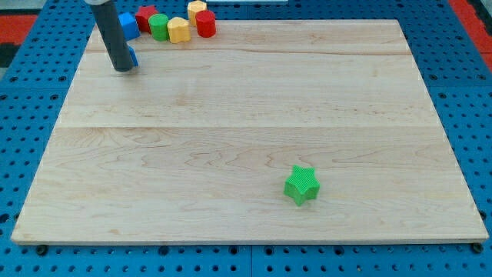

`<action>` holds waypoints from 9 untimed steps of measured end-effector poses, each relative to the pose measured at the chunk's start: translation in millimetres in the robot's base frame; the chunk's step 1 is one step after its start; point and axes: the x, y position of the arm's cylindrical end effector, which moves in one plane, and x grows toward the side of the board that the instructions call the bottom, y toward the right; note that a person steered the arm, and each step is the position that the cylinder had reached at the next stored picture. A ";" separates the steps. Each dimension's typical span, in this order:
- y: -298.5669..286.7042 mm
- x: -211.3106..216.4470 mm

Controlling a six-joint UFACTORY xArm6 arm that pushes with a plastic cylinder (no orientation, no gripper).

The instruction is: Slide the green star closer to the blue triangle

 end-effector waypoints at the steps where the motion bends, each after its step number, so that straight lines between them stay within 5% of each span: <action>1: -1.3 -4.5; 4: 190.7 39.8; 9: 210.6 45.3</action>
